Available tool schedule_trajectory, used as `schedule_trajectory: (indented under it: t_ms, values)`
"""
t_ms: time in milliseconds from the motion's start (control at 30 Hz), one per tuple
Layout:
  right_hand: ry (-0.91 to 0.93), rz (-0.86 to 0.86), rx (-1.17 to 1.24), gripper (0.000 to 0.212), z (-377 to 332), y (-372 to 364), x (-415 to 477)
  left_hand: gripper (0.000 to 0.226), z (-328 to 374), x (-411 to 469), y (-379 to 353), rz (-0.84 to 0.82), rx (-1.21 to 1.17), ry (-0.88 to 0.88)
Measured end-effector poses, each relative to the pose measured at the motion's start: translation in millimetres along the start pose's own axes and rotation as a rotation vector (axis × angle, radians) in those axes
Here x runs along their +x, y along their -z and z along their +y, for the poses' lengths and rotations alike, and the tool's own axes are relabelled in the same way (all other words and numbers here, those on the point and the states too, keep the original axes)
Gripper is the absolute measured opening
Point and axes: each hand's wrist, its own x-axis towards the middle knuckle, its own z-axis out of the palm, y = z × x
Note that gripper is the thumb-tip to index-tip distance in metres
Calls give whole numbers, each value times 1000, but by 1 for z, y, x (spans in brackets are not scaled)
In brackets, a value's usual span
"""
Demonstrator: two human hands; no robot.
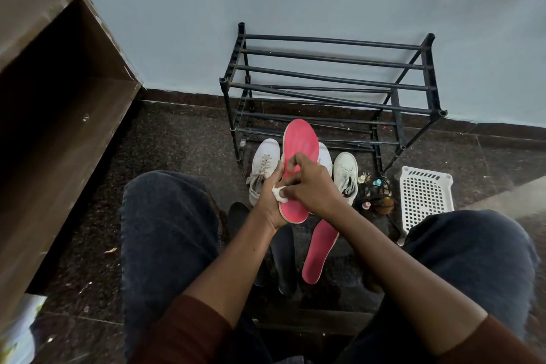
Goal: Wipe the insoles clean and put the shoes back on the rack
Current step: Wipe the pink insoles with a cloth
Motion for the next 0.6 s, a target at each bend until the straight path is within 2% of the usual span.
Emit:
schedule_trajectory:
  t_ms: [67, 200, 333, 500, 600]
  values:
    - [-34, 37, 1, 37, 2, 1, 1, 55, -3, -2, -1, 1, -17, 12]
    - [-54, 201, 80, 39, 5, -1, 9, 29, -3, -9, -14, -44, 47, -1]
    - [-59, 311, 102, 37, 5, -6, 19, 35, 1, -10, -18, -86, 20, 15]
    - [-54, 447, 141, 36, 8, -3, 23, 45, 4, -12, -13, -38, -4, 34]
    - [-62, 388, 84, 35, 7, 7, 22, 47, 6, -11, -12, -35, 0, 23]
